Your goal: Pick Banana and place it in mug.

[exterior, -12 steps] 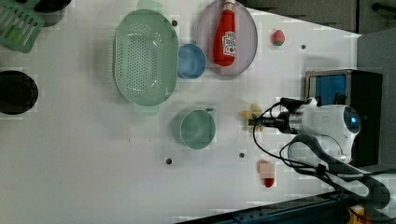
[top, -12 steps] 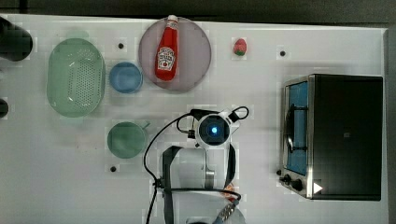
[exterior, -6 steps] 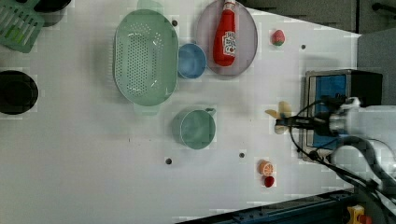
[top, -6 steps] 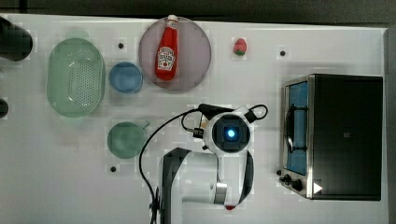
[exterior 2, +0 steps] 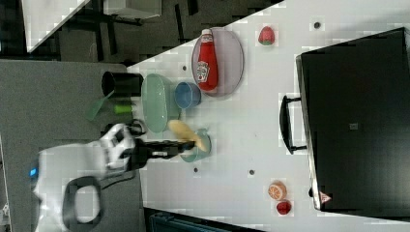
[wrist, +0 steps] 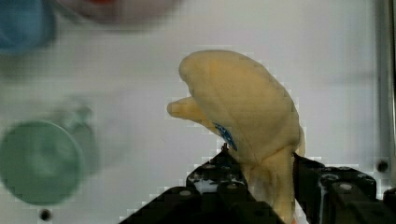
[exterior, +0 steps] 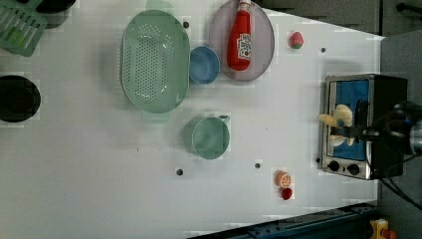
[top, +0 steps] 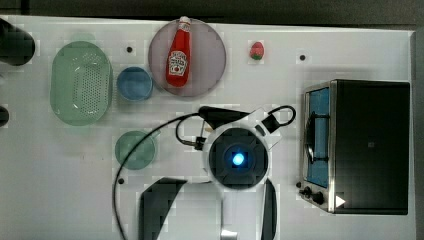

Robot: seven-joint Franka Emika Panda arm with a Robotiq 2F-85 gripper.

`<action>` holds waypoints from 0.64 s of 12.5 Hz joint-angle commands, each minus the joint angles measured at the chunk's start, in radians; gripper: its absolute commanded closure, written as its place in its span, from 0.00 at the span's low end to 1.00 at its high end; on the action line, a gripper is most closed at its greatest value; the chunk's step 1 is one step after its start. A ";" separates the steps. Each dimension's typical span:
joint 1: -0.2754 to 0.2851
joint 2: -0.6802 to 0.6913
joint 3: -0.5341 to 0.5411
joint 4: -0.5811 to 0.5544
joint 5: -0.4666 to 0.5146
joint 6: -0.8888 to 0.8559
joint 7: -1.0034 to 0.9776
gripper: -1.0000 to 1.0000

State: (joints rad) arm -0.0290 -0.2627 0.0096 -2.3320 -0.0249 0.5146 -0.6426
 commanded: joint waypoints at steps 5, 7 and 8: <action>0.084 0.013 0.246 0.014 0.193 -0.061 0.487 0.68; 0.084 0.040 0.318 0.015 0.194 -0.025 0.629 0.68; 0.085 0.061 0.345 0.016 0.193 0.006 0.676 0.68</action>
State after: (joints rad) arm 0.0464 -0.2126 0.3667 -2.3281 0.1736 0.5264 -0.1425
